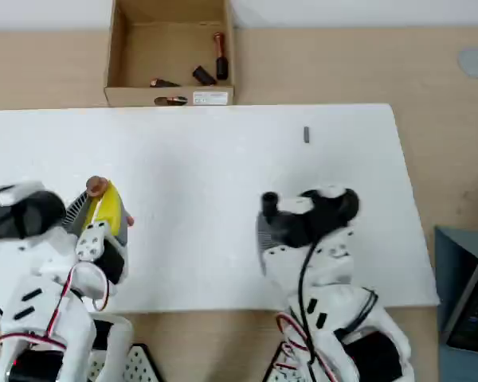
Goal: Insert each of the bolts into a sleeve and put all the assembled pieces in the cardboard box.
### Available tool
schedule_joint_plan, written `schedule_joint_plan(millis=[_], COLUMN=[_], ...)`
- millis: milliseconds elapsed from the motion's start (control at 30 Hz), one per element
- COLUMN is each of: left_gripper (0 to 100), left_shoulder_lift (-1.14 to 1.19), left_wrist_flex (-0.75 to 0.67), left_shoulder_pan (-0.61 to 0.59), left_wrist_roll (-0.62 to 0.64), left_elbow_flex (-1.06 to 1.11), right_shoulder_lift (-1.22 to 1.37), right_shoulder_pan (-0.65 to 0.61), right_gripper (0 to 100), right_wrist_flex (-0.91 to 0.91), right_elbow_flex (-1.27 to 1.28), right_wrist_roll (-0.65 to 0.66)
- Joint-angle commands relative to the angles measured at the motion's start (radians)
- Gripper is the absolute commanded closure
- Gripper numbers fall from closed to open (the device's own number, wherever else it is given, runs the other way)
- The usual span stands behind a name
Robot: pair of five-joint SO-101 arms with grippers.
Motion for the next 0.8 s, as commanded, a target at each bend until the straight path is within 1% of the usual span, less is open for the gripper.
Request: schedule_joint_plan(millis=[0,100,200,300,467,600,700,767], left_gripper=[100,100,100,100,100,100,100,100], left_shoulder_lift=[-0.019,-0.016,-0.018,-0.018,-0.018,-0.018,-0.018,-0.018], left_wrist_flex=[-0.055,-0.075,-0.11,-0.147,-0.189,-0.187,-0.187,-0.187], left_shoulder_pan=[0.006,0.014,0.015,0.015,0.021,0.133,0.233,0.275], left_wrist_roll=[0.037,0.115,0.183,0.215,0.256,0.276,0.276,0.276], left_elbow_flex=[0.017,0.018,0.026,0.026,0.026,0.018,0.018,0.017], right_shoulder_lift=[-0.033,-0.033,-0.033,-0.033,-0.033,-0.033,-0.031,-0.031], right_shoulder_pan=[-0.099,-0.174,-0.222,-0.271,-0.343,-0.401,-0.412,-0.414], right_gripper=[99.0,99.0,99.0,99.0,99.0,99.0,99.0,99.0], right_wrist_flex=[-0.091,-0.15,-0.216,-0.252,-0.301,-0.33,-0.356,-0.354], right_elbow_flex=[0.041,0.088,0.12,0.147,0.188,0.214,0.225,0.232], right_wrist_roll=[0.012,0.074,0.114,0.141,0.141,0.189,0.209,0.232])
